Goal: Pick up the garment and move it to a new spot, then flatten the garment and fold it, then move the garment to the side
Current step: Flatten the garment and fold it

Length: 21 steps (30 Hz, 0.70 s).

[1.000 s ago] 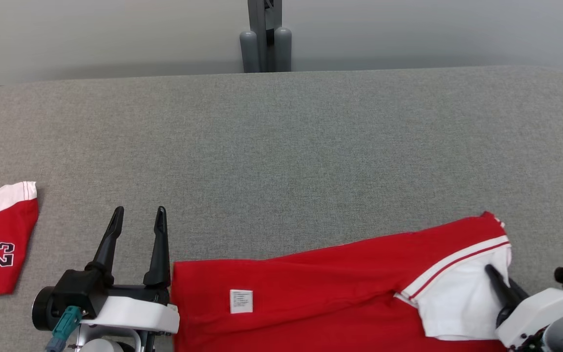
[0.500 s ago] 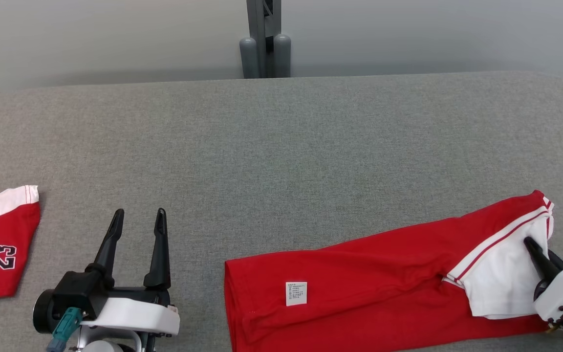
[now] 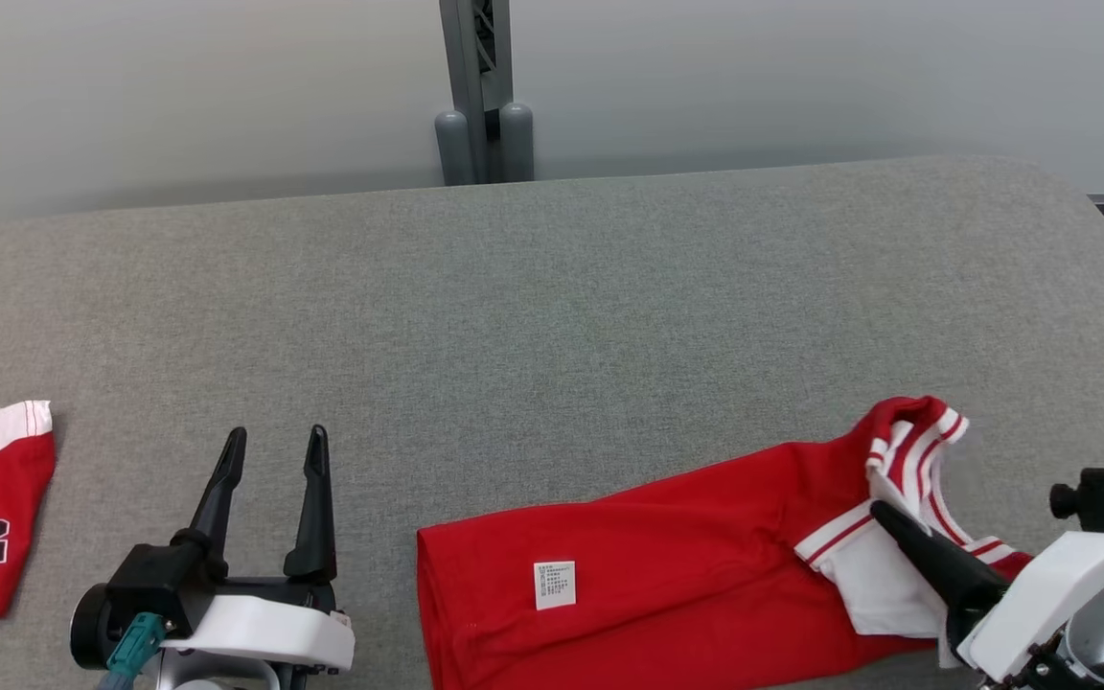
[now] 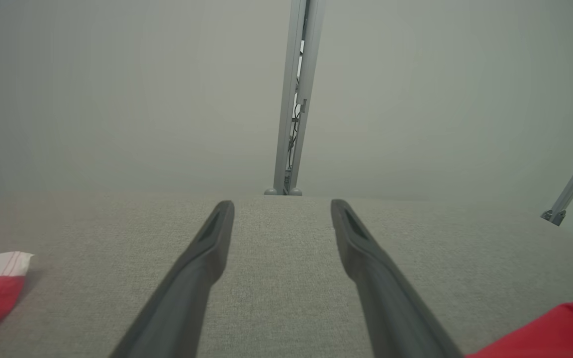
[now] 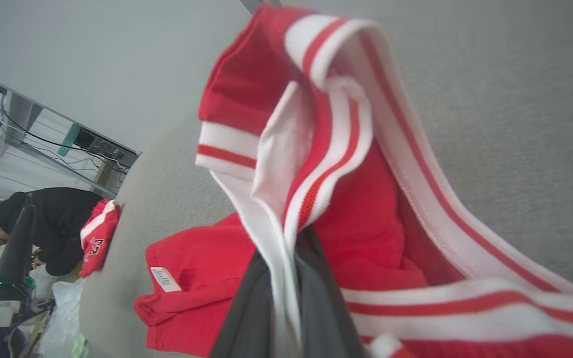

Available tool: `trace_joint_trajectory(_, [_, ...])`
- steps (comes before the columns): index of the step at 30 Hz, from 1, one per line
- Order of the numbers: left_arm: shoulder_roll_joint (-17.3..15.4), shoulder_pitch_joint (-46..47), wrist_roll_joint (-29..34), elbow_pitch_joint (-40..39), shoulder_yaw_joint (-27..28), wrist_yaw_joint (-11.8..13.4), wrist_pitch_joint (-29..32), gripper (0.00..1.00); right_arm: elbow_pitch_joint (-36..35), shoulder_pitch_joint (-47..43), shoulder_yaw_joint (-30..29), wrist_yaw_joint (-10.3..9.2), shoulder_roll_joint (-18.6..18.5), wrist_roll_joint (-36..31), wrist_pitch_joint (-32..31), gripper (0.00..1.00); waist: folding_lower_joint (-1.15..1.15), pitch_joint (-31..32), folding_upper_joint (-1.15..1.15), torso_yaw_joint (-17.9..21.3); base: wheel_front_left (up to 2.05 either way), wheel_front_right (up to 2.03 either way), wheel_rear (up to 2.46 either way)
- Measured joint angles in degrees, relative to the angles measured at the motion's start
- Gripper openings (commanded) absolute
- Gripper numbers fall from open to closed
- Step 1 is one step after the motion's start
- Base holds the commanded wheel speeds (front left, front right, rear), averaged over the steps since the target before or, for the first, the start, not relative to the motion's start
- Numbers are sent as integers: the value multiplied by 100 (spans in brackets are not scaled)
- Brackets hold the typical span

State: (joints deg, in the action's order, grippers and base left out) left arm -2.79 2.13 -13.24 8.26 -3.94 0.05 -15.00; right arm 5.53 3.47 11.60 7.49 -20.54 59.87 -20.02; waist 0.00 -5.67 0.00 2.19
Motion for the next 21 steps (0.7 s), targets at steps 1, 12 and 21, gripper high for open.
trace_joint_trajectory(1, [1, -1, -1, 2, -3, 0, 0, 100, -130, -63, -23, 0, 85, 93, -86, 0, 0, 14, 0, 10, 0, 0, 0])
trace_joint_trajectory(12, [0, -25, -52, 35, -55, 0, 0, 100, -901, -462, -181, 0, 1418, 780, -921, 0, 0, 37, 0, -70, 0, 0, 0])
trace_joint_trajectory(21, [0, -13, -156, 71, -154, 35, 0, 100, -728, -375, 69, 0, 1756, 1184, -999, 0, 0, -69, 0, -318, 0, 0, 0])
